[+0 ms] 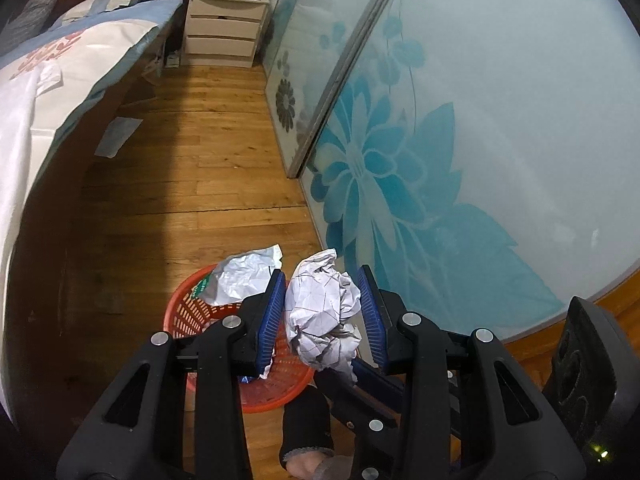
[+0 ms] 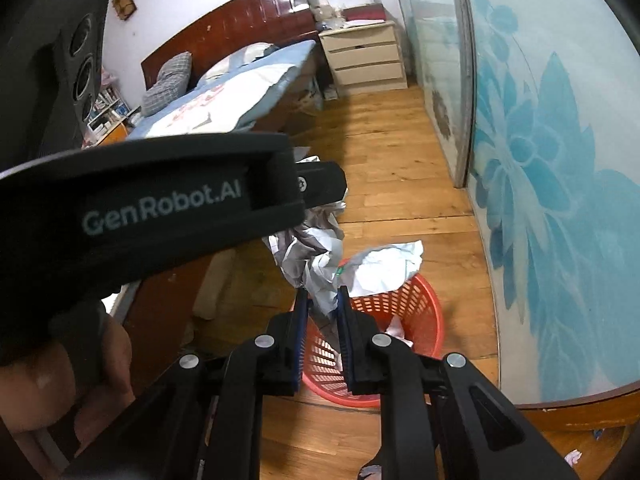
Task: Collect trash
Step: 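Carry the crumpled tissue to the red basket and open both tools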
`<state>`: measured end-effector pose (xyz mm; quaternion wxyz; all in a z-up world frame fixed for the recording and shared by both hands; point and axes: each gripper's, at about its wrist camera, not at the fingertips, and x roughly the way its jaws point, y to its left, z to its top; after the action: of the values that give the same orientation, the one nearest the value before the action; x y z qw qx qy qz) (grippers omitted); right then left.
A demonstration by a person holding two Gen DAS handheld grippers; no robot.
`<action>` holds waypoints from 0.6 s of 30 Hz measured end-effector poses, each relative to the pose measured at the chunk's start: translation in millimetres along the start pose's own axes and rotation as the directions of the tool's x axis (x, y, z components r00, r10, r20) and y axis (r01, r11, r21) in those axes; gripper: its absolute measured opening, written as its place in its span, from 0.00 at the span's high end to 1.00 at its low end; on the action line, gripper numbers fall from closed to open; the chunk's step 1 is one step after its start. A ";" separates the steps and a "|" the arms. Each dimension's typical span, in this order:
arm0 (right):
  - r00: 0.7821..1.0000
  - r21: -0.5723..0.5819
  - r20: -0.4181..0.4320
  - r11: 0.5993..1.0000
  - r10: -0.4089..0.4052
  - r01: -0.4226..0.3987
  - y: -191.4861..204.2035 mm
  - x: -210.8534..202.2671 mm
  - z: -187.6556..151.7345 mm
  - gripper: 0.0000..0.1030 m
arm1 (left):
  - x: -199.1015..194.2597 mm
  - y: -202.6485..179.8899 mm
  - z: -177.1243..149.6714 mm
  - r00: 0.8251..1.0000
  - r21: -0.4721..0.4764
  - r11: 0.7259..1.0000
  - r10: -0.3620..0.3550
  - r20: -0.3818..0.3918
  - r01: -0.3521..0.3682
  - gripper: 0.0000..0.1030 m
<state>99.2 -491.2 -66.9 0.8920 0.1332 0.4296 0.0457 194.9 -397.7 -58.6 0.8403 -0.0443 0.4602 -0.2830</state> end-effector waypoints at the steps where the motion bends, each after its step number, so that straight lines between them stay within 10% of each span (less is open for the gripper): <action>1: 1.000 0.002 -0.001 1.000 -0.007 0.007 -4.8 2.1 0.1 0.84 | 2.5 -2.3 0.3 1.000 0.000 1.000 0.003 0.004 -0.003 0.63; 9: 1.000 0.019 0.001 0.999 -0.029 0.029 -18.6 11.9 9.9 0.79 | 11.8 1.6 2.8 0.999 -0.033 0.999 0.043 0.025 -0.042 0.52; 12: 0.998 0.022 0.024 0.998 -0.052 0.052 -16.0 9.3 9.3 0.50 | 12.3 8.5 3.4 0.998 -0.073 0.997 0.020 0.052 -0.017 0.37; 18: 0.998 0.047 0.019 0.997 -0.058 0.057 -15.2 13.3 11.2 0.45 | 12.8 18.9 4.2 0.997 -0.113 0.993 0.036 0.067 -0.028 0.35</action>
<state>115.8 -505.4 -74.6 0.8939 0.1422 0.4251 0.0088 211.8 -389.3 -72.0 0.8563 -0.0939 0.4468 -0.2416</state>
